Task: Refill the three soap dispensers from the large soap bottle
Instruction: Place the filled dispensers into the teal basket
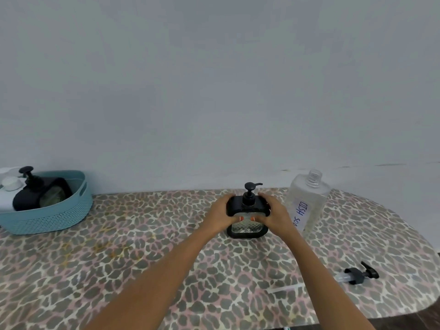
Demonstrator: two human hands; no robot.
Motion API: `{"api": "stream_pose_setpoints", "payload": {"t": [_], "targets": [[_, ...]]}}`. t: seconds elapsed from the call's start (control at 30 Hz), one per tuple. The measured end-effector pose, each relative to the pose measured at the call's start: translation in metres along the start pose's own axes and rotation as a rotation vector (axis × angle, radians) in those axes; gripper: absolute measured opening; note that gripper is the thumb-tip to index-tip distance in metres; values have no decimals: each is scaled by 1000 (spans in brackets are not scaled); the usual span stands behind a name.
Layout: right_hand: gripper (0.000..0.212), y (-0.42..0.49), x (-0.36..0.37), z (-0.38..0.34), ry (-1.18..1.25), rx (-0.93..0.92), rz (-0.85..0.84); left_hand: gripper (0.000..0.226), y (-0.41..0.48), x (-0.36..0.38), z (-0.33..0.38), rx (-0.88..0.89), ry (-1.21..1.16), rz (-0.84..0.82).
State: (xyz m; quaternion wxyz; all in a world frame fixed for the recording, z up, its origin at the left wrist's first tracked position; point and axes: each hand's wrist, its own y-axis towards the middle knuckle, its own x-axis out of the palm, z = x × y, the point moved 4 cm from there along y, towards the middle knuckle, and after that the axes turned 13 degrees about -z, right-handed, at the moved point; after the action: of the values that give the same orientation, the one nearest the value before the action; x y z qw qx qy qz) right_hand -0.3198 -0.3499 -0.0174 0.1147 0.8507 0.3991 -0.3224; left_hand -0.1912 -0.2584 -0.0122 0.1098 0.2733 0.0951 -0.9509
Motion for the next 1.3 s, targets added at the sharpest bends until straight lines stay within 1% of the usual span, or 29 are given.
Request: {"api": "stream_pose_setpoints", "payload": {"t": [0.2,0.37,0.5,0.63,0.9,1.17,1.3], "targets": [[65,3,-2,-3,-31,-9,23,61,3,-3,-8,27,5,22],[60,2,0,-19,-51,-25,-32,63,-10,-14,-8,48,4,35],[60,3,8,-45,-50,-58,-63,62,-29,-38,-5,68,6,57],[61,7,18,-81,-65,-105,-120,62,-55,-74,-5,64,35,97],[63,29,48,-175,-142,-255,-209,57,-111,-160,-8,62,73,261],[59,55,95,-261,-193,-402,-300,57,-161,-237,-29,11,131,403],[58,73,130,-301,-259,-497,-380,58,-186,-274,-47,-23,150,474]]}}
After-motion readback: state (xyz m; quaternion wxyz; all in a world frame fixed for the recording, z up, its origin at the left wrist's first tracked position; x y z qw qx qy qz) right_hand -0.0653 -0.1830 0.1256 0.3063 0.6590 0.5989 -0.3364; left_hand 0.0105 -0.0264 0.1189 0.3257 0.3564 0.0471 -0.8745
